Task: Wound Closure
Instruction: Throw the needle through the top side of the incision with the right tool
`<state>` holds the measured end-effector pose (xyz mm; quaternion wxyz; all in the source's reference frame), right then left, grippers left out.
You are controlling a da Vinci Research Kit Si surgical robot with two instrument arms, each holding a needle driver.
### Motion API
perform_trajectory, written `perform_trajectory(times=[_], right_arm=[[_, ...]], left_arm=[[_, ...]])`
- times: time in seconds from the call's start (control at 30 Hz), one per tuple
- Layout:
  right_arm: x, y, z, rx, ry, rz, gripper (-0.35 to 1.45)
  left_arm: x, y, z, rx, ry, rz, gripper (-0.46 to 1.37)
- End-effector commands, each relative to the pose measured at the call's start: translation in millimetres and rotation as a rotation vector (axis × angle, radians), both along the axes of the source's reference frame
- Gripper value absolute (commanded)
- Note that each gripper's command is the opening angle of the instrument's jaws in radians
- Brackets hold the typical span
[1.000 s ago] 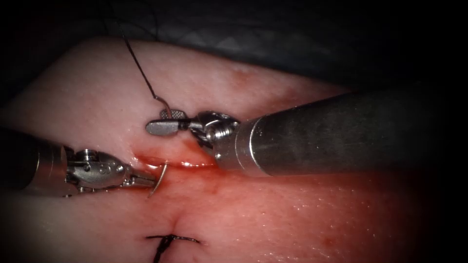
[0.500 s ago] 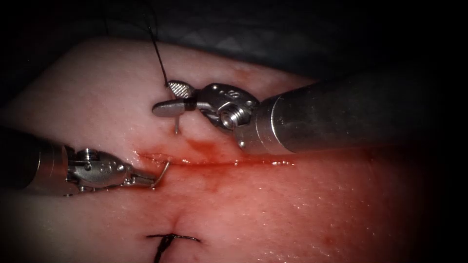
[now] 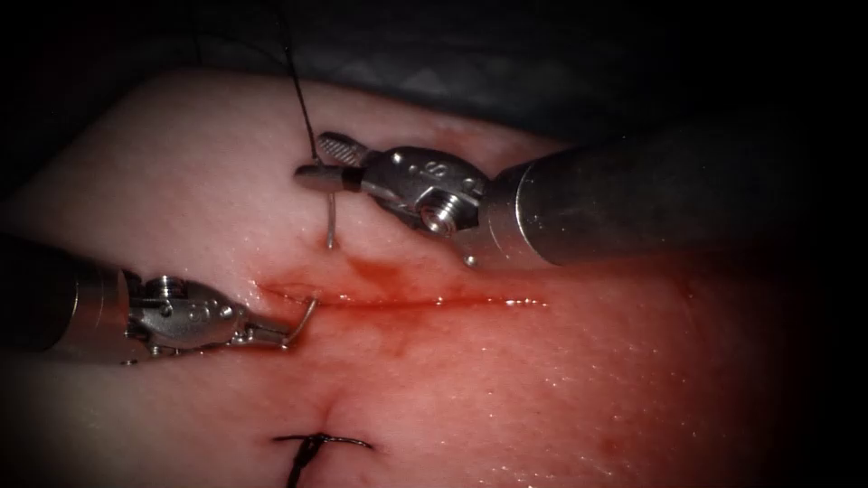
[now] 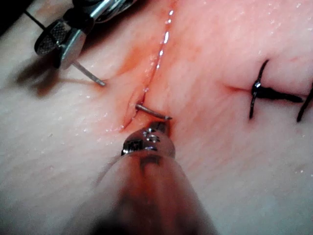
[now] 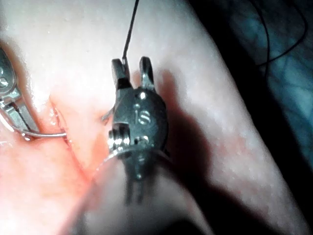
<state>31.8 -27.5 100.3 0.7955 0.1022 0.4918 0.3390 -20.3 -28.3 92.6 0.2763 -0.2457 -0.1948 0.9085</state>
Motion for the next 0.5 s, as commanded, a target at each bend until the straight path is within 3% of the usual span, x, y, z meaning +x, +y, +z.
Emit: perform_trajectory(times=[0.03, 0.13, 0.2, 0.3, 0.37, 0.5], right_arm=[[0.2, -0.2, 0.3, -0.002, -0.01, -0.005, 0.14], [0.5, -0.7, 0.8, -0.003, -0.019, -0.018, 0.07], [0.6, -1.0, 0.9, 0.022, -0.009, -0.025, -0.35], [0.7, -1.7, 0.4, 0.274, 0.034, 0.116, -0.35], [0.8, -2.1, 0.1, 0.37, 0.046, 0.178, -0.35], [1.1, -2.8, -0.5, 0.422, 0.053, 0.211, -0.35]], left_arm=[[0.0, 0.0, 0.0, 0.007, -0.006, 0.004, -0.28], [0.0, 0.0, 0.0, 0.007, -0.006, 0.004, -0.29], [0.0, 0.0, 0.0, 0.007, -0.006, 0.004, -0.28], [0.0, 0.0, 0.0, 0.007, -0.007, 0.004, -0.28], [0.0, 0.0, 0.0, 0.007, -0.007, 0.004, -0.28], [0.1, 0.0, 0.0, 0.007, -0.007, 0.005, -0.28]])
